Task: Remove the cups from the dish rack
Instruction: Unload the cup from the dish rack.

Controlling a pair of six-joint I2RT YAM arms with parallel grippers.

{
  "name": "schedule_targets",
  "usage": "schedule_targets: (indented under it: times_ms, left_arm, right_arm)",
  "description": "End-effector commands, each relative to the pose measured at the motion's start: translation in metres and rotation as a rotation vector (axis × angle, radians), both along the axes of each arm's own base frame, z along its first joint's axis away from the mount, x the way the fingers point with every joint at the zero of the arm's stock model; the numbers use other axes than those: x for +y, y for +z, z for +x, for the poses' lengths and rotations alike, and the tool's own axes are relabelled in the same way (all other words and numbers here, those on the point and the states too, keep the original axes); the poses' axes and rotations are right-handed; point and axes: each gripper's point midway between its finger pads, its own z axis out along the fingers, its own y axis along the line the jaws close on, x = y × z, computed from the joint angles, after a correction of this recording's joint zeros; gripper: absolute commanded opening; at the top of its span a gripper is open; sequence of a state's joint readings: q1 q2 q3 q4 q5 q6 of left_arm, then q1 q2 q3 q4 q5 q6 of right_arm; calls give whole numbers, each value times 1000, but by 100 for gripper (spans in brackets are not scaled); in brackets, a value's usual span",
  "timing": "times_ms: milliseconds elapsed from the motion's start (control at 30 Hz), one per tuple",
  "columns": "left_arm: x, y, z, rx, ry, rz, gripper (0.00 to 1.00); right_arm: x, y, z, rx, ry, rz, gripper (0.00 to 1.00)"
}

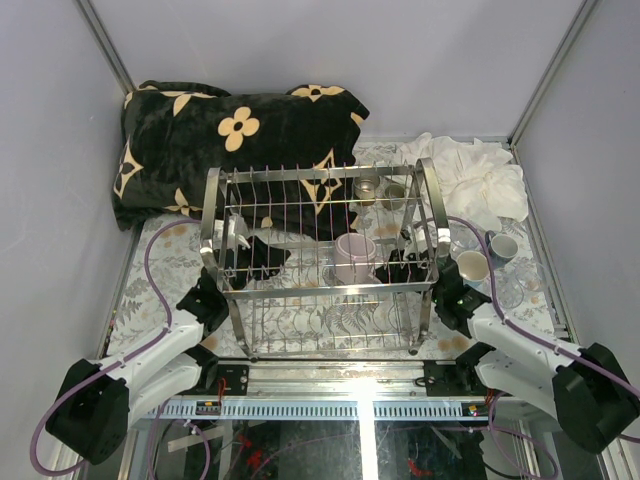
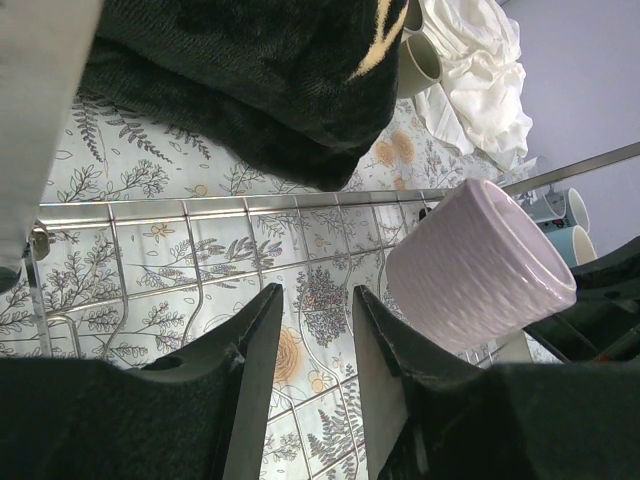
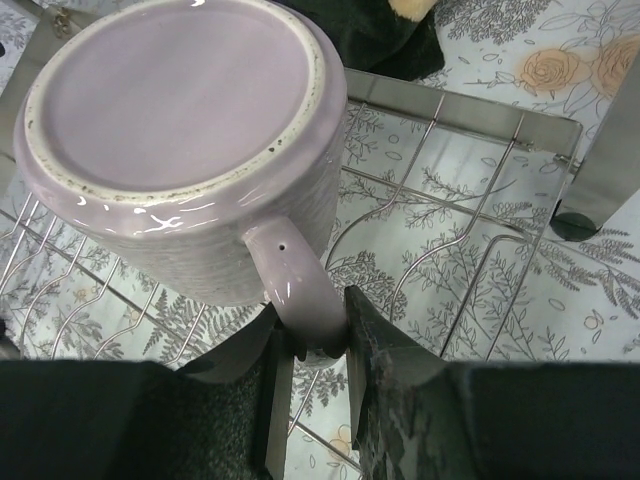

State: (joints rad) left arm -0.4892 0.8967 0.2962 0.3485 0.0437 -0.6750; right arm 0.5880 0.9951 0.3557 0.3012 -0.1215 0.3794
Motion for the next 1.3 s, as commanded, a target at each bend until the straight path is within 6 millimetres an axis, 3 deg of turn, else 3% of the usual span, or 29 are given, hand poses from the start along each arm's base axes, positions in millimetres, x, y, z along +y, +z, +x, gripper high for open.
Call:
schedule_targets:
  times_ms: [0,333,433,633,867,1267]
  left_arm:
    - [-5,13,4,-40,-3,-10,34]
    - [-4,14,4,-44,-1,-11,34]
    - [-3,14,5,-44,9,-10,35]
    - [5,17,5,-50,48,-10,47]
    - [5,30,-3,-98,24,-31,51]
    - [24,23,-11,-26,118,-37,53]
  right_arm:
    - [11,27,-5,-61,-1,112,0]
    - [-6,26,-8,-88,-90,162,0]
    - [-6,26,-8,-88,-89,161,0]
    - [-4,24,-7,-85,-81,152,0]
    - [-6,24,-6,-85,-82,146,0]
    - [-8,23,-4,-81,-81,138,0]
